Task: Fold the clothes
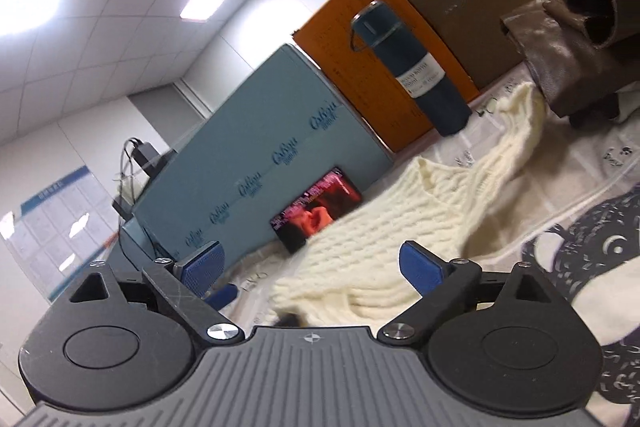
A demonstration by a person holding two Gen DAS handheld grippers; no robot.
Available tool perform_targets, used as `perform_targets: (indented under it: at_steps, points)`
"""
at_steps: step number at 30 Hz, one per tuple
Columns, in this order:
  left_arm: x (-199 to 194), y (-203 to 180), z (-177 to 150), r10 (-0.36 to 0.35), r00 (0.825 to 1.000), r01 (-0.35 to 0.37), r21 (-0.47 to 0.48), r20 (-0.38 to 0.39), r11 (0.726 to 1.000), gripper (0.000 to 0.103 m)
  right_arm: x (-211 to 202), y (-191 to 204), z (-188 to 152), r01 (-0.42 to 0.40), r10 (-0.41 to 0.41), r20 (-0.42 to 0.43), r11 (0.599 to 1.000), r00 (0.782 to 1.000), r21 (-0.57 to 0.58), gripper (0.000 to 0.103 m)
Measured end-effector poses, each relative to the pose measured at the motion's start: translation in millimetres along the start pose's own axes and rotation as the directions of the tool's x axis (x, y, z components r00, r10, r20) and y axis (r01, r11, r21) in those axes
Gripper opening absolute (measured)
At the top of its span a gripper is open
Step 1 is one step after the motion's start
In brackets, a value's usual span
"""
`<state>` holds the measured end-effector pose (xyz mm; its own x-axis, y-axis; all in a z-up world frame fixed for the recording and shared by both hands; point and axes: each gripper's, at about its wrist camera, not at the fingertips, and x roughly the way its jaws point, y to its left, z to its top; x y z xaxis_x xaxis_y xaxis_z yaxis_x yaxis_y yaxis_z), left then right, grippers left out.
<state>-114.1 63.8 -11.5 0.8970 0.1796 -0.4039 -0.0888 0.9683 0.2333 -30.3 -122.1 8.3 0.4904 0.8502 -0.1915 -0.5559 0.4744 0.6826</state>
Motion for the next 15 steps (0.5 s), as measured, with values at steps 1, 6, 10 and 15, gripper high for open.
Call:
perform_targets:
  at_steps: [1,6,10,15]
  points:
    - [8,1,-2,0.011,0.999,-0.012,-0.005,-0.050,1.000,0.103,-1,-4,1,0.023,-0.023,0.007,1.000,1.000,0.006,0.095]
    - [8,15,-6,-0.001,0.998,-0.004,-0.082,-0.066,0.997,0.103,2,-39,31,0.218,-0.225,0.067,0.972,0.972,0.090,0.095]
    - [2,9,-7,0.014,0.999,-0.017,-0.054,-0.052,0.998,0.103,24,-78,62,0.306,-0.318,0.039,0.935,0.947,0.182,0.092]
    - [3,10,-5,0.006,0.999,-0.009,-0.062,-0.054,0.998,0.103,53,-111,76,0.391,-0.406,0.037,0.897,0.913,0.208,0.074]
